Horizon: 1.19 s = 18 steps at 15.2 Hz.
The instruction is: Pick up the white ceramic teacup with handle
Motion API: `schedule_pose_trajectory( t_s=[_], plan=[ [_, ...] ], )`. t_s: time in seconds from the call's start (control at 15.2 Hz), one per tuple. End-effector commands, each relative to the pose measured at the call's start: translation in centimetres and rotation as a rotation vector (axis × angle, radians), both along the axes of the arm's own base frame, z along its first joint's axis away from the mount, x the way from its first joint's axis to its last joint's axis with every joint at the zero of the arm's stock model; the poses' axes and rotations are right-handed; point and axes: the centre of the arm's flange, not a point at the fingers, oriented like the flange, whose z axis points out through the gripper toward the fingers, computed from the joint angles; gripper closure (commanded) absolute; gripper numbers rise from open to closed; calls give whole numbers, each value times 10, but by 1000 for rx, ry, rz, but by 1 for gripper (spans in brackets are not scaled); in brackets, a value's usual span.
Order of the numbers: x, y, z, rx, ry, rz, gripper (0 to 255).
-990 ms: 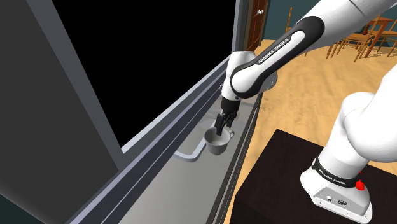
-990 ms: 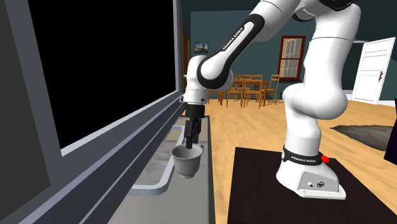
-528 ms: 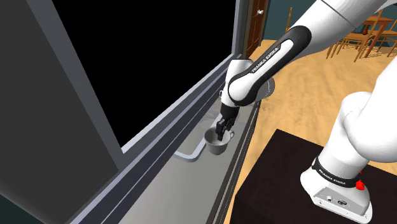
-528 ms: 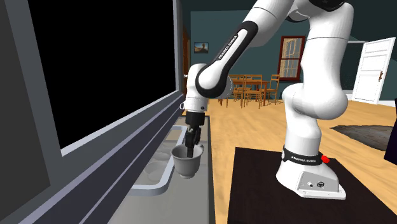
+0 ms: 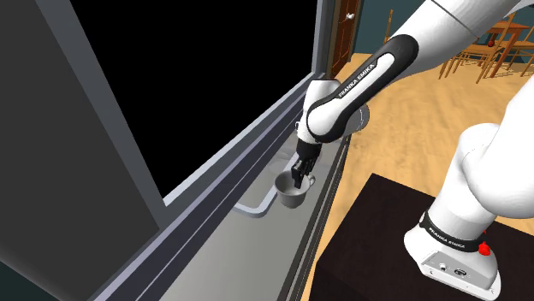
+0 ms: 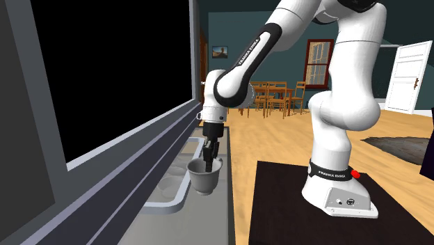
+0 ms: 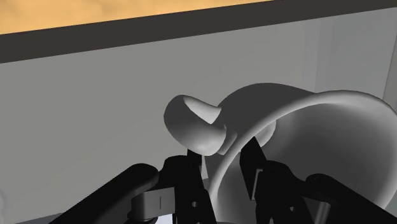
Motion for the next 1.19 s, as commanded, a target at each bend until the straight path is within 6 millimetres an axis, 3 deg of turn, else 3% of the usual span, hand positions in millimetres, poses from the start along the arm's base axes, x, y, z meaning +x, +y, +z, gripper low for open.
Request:
schedule_pose_trajectory(
  t_s=[0.0, 0.99, 1.12],
  plan=[
    [0, 0, -1, 0, 2, -1, 255],
    [0, 0, 79, 0, 2, -1, 255],
    [0, 0, 79, 0, 2, -1, 255]
  ],
)
